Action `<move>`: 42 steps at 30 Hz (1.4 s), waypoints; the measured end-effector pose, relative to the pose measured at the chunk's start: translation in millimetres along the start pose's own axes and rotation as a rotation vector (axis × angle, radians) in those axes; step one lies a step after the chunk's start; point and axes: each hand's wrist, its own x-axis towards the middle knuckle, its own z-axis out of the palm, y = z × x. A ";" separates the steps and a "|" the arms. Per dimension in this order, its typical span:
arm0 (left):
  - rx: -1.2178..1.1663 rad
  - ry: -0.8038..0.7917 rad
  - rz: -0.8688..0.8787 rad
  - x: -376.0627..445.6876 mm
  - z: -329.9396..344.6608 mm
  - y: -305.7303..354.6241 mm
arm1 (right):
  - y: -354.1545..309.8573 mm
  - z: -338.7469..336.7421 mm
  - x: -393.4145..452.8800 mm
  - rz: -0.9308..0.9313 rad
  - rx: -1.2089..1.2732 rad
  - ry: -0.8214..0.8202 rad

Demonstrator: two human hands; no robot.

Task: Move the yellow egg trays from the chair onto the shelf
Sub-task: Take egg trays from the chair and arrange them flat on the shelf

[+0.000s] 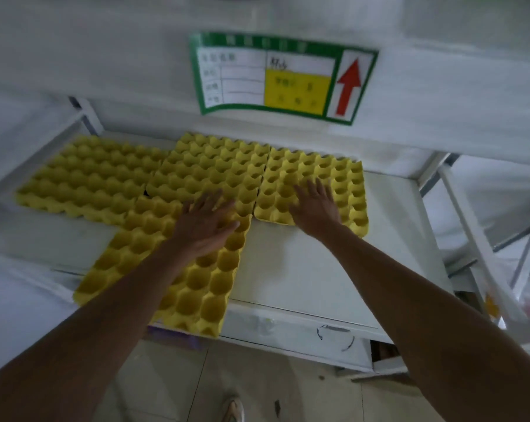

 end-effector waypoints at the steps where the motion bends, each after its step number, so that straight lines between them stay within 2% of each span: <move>1: 0.000 0.023 -0.024 -10.5 -11.1 4.9 | -12.1 -4.4 -9.6 -0.076 -0.019 0.009; 6: 0.048 0.060 -0.273 -116.6 -47.0 10.4 | -85.5 -25.6 -56.1 -0.390 -0.077 -0.073; 11: -0.015 0.136 -0.674 -299.4 -48.0 8.0 | -159.9 -46.1 -134.9 -0.709 -0.096 -0.192; 13: -0.051 0.177 -0.838 -379.8 -41.9 15.4 | -190.8 -47.7 -174.1 -0.822 -0.104 -0.178; 19: -0.135 0.111 -1.203 -603.2 -8.0 59.3 | -294.3 -28.4 -309.0 -1.123 -0.145 -0.162; 24: -0.286 0.024 -1.413 -730.8 39.8 97.6 | -372.6 3.7 -417.2 -1.306 -0.171 -0.325; 28: -0.424 0.027 -1.451 -763.9 87.0 122.1 | -408.4 34.3 -476.3 -1.307 -0.194 -0.532; 31: -0.494 -0.010 -1.454 -770.5 114.4 116.4 | -427.1 59.7 -498.3 -1.258 -0.244 -0.602; 34: -0.589 0.040 -1.458 -771.4 129.6 91.5 | -441.7 80.6 -505.4 -1.206 -0.279 -0.660; 36: -0.616 0.003 -1.428 -770.1 136.3 72.3 | -452.4 93.7 -500.4 -1.206 -0.336 -0.679; 39: -0.650 -0.049 -1.450 -770.7 145.4 25.3 | -480.4 111.4 -479.8 -1.101 -0.304 -0.719; 42: -0.701 -0.091 -1.456 -770.2 163.3 -32.5 | -522.7 138.6 -448.8 -1.075 -0.294 -0.748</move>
